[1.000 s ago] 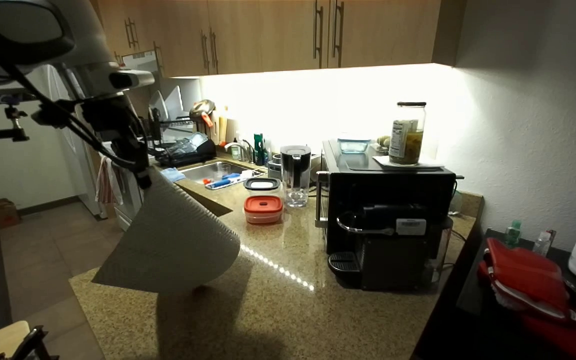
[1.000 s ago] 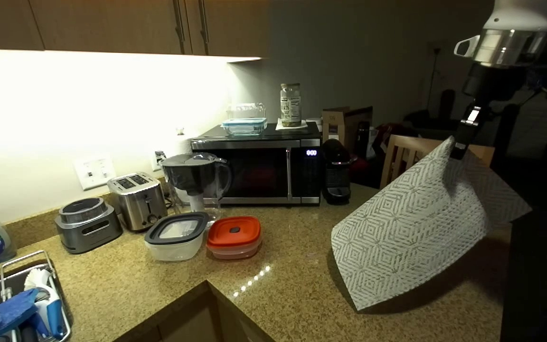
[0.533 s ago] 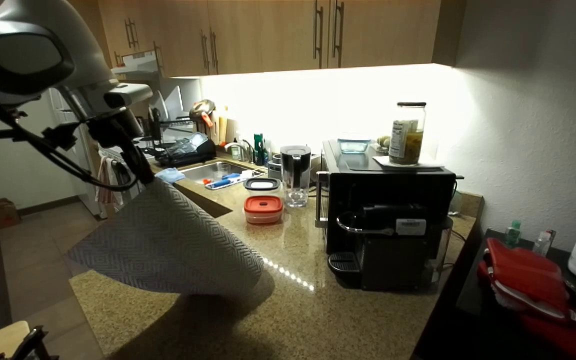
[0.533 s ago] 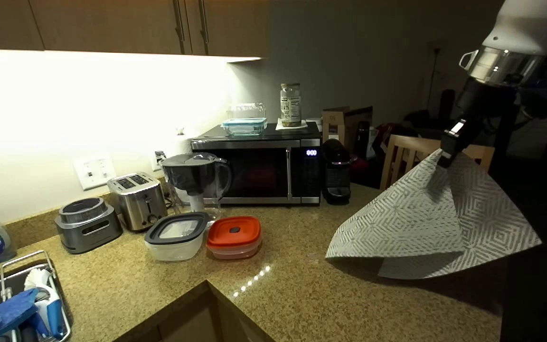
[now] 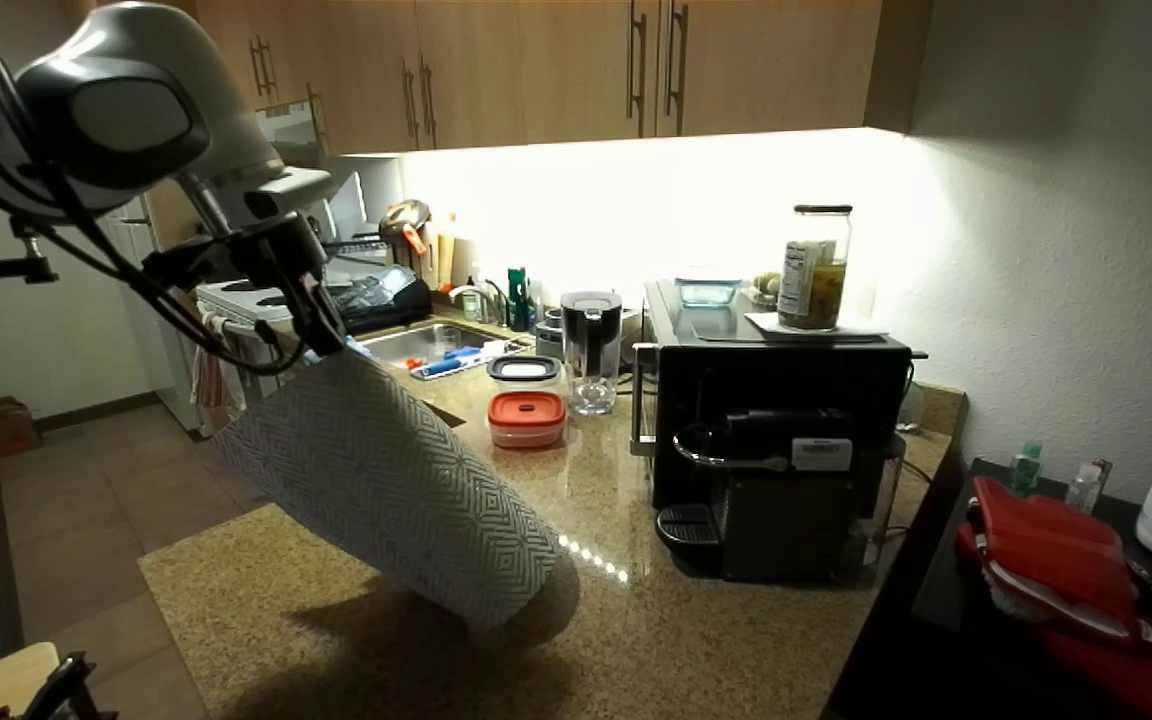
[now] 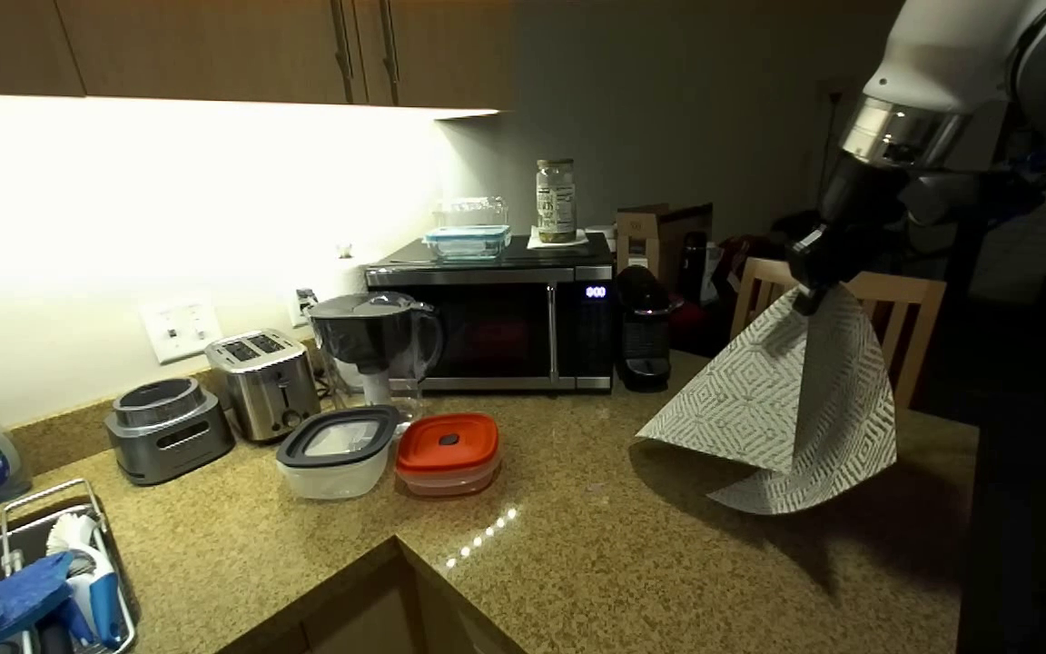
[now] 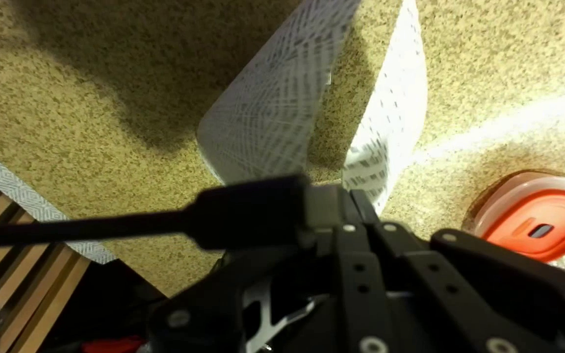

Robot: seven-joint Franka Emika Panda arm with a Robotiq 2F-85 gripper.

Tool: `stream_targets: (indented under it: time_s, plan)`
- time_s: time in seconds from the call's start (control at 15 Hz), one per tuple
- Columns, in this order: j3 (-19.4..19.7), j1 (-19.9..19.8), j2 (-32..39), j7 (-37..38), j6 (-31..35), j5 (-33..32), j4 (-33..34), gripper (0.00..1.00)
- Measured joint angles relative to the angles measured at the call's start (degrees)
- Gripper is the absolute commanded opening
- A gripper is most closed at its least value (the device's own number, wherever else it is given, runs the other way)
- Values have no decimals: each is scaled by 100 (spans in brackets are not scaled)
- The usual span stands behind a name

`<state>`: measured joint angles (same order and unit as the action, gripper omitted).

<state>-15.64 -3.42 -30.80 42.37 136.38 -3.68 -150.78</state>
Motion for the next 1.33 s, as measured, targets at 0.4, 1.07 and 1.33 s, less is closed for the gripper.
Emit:
stream_targets:
  time_s: [0.4, 1.07, 1.33]
  plan:
    - [13, -110, 464, 448, 0, -34, 462, 0]
    - [222, -355, 492, 740, 420, -498, 866, 0]
    - [260, -418, 482, 783, 449, -602, 999, 0]
